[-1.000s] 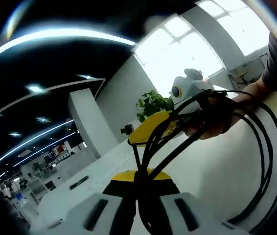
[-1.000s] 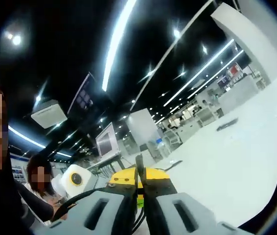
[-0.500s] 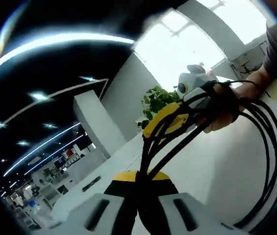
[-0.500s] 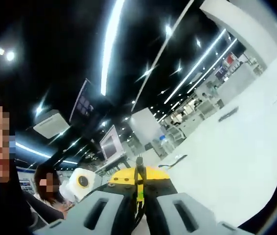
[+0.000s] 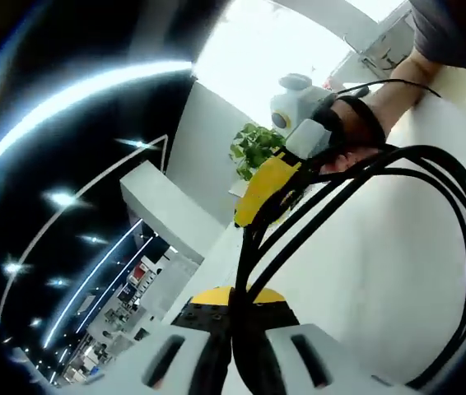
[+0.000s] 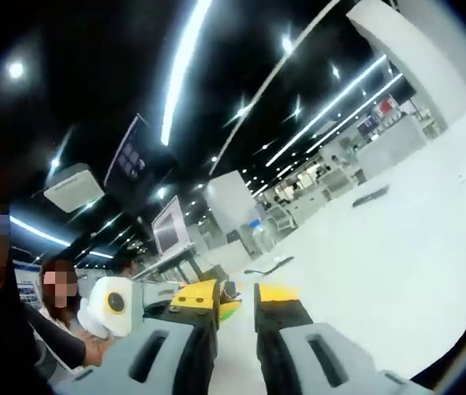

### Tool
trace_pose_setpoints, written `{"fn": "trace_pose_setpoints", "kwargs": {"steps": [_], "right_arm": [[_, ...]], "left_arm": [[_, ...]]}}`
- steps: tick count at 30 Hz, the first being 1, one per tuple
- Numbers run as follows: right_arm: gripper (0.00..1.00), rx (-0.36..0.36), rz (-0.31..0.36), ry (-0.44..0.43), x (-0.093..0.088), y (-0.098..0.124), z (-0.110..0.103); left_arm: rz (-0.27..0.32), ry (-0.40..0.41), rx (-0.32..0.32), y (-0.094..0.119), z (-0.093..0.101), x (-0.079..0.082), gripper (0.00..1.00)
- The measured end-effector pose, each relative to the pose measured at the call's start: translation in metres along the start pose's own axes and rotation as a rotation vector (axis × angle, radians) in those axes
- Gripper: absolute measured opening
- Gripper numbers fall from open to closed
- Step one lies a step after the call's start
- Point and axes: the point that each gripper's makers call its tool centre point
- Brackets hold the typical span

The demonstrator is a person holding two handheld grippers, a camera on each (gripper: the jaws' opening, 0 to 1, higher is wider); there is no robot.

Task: Coil the Type-C to USB data cable on the desktop and secure it with Velcro straps.

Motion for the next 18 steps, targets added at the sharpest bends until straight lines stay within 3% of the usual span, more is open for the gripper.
{"fn": "trace_pose_setpoints", "kwargs": {"steps": [2, 4, 6, 8, 11, 15, 18], "right_arm": [[0.26, 0.003, -0.01, 0.047, 0.005, 0.002, 0.002], [0.31, 0.05, -0.059, 0.136, 0.001, 0.003, -0.006], [0.36, 0.086, -0.131, 0.176, -0.011, 0.004, -0.015], [0.41, 0.132, -0.203, 0.153, -0.026, 0.004, -0.026], [0.47, 0.131, -0.273, 0.208, -0.04, 0.004, -0.026], [0.5, 0.119, -0.401, 0.343, -0.069, 0.006, -0.025], [0.51, 0.122, -0.457, 0.361, -0.086, 0.004, -0.029]], "left_arm": [[-0.002, -0.034, -0.019, 0.0, 0.003, 0.0, 0.03], [0.0, -0.078, -0.06, -0.001, 0.01, 0.001, 0.03], [0.003, -0.117, -0.083, -0.002, 0.015, 0.003, 0.03], [-0.01, -0.194, -0.129, -0.004, 0.025, 0.003, 0.03], [-0.029, -0.3, -0.174, -0.006, 0.036, 0.003, 0.03], [-0.034, -0.347, -0.212, -0.006, 0.044, 0.006, 0.03], [-0.054, -0.4, -0.245, -0.008, 0.049, 0.004, 0.04]]}}
Point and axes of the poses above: the point that each gripper's makers call its tool centre point, and the gripper's own axes: y roughly backward along the fingers, z roughly to its right, x roughly out of its top, and after that the axes turned 9 degrees about -y, right-handed
